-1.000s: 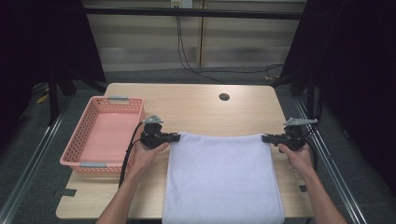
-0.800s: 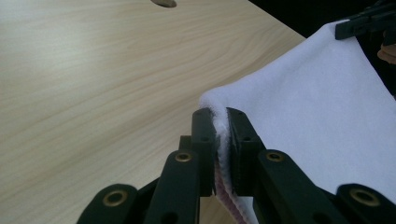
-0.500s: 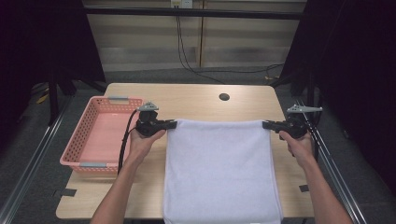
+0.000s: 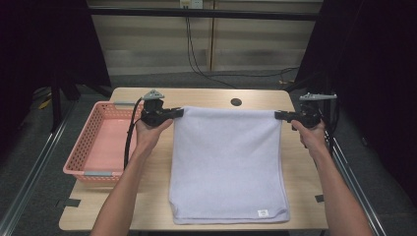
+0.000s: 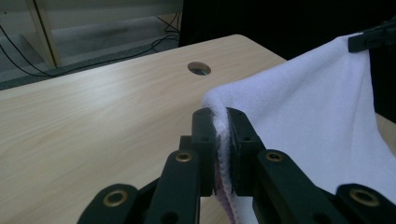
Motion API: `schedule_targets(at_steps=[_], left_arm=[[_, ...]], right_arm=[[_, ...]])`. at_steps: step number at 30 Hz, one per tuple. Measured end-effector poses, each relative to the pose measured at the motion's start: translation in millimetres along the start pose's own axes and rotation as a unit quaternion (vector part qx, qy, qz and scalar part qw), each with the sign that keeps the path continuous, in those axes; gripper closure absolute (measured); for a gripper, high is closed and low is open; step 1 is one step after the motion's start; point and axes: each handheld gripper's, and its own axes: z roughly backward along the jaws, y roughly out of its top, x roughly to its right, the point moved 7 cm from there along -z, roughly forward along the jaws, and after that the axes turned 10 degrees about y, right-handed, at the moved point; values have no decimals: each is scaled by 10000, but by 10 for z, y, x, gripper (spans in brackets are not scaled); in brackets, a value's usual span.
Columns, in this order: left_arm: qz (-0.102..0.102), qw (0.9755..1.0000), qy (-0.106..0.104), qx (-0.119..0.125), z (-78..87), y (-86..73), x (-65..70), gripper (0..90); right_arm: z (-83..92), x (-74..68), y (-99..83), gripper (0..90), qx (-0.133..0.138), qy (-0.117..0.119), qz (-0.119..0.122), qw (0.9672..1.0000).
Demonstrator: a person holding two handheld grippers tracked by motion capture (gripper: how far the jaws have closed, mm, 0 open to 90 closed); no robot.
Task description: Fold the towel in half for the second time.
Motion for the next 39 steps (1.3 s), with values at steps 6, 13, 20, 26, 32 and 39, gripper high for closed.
schedule_targets(at_steps=[6,13,20,26,32,39], left_arm=[[-157,9996,-99,203,133,160,56,831],[-303,9986,-304,294,370,-24,253,831],[-335,9977,-472,348,575,-272,445,828],[-260,9971,-605,373,735,-434,520,822],[-397,9956,-845,83,849,-692,674,820],[-357,9923,-1117,-390,956,-1125,793,811]], right_arm=[[69,-63,206,849,386,221,-90,9990],[231,-280,20,849,502,435,34,9978],[433,-549,-140,848,495,634,255,9964],[562,-721,-266,840,489,793,342,9951],[599,-911,-504,836,145,881,356,9954],[640,-1013,-1005,822,-106,981,184,9950]])
